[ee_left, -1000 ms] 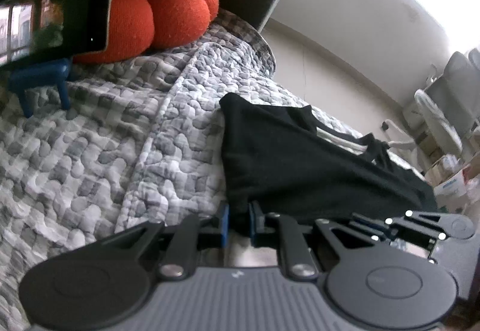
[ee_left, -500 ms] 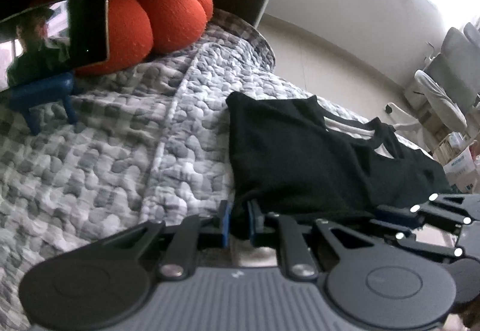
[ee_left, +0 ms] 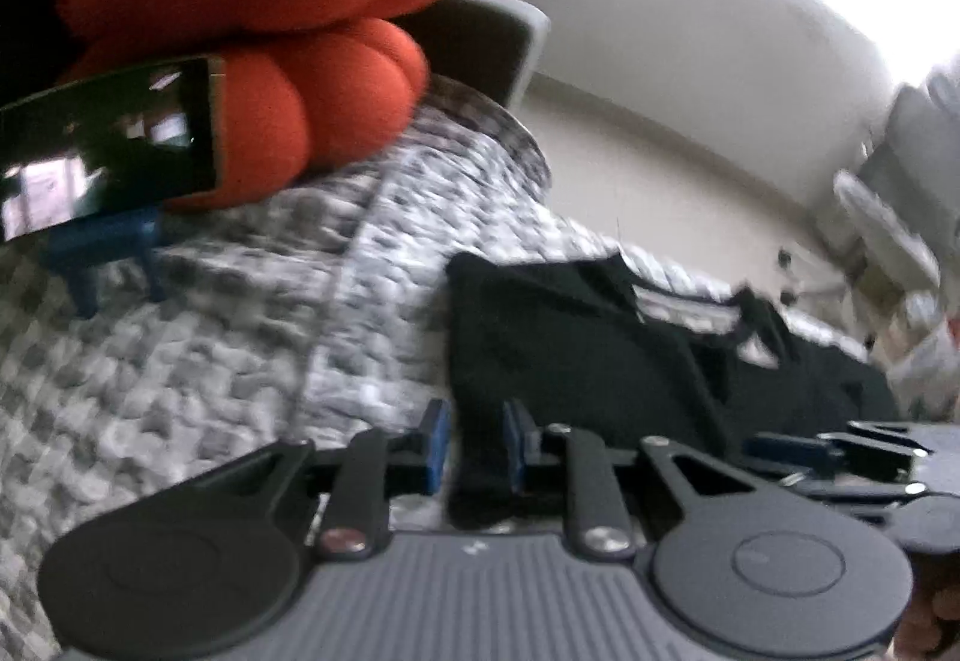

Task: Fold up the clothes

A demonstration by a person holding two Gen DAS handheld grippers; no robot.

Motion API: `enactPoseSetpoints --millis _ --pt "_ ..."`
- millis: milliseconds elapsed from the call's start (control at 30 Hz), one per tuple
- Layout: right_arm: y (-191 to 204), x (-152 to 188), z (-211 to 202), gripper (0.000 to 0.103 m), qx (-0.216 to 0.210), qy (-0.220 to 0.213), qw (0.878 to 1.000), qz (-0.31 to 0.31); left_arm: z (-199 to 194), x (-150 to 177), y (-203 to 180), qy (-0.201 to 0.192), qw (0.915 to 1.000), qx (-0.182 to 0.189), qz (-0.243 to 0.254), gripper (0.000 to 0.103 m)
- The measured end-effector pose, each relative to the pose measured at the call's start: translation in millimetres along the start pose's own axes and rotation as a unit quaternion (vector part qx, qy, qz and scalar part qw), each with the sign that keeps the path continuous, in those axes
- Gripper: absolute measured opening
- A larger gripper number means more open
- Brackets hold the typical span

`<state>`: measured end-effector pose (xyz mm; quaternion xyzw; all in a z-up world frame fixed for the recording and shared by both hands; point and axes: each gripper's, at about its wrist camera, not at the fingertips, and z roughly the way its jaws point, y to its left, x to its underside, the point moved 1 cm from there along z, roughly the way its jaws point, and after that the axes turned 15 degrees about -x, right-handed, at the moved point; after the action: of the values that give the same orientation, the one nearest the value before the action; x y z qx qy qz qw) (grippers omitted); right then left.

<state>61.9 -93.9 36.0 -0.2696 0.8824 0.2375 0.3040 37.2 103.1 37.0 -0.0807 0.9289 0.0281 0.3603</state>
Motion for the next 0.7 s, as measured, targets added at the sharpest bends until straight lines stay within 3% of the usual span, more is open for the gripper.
enactPoseSetpoints --millis 33,133,400,467,700 --pt "3 4 8 0.036 0.004 0.025 1.000 -0.012 2 3 -8 0.002 0.9998 -0.006 0.017 0.020" --pt "11 7 13 0.034 0.016 0.039 0.998 -0.042 10 10 -19 0.010 0.9972 -0.042 0.061 0.023" --pt "-10 -2 -7 0.031 0.037 -0.026 0.999 0.030 -15 -2 -17 -0.039 0.9981 -0.033 0.036 0.023" --pt "-22 2 5 0.030 0.056 0.005 0.997 0.054 -12 0 -21 -0.034 0.9982 -0.030 0.039 0.023" --pt "-37 5 0 0.033 0.077 -0.013 0.995 0.068 13 8 -19 0.022 0.9994 -0.015 0.022 0.024"
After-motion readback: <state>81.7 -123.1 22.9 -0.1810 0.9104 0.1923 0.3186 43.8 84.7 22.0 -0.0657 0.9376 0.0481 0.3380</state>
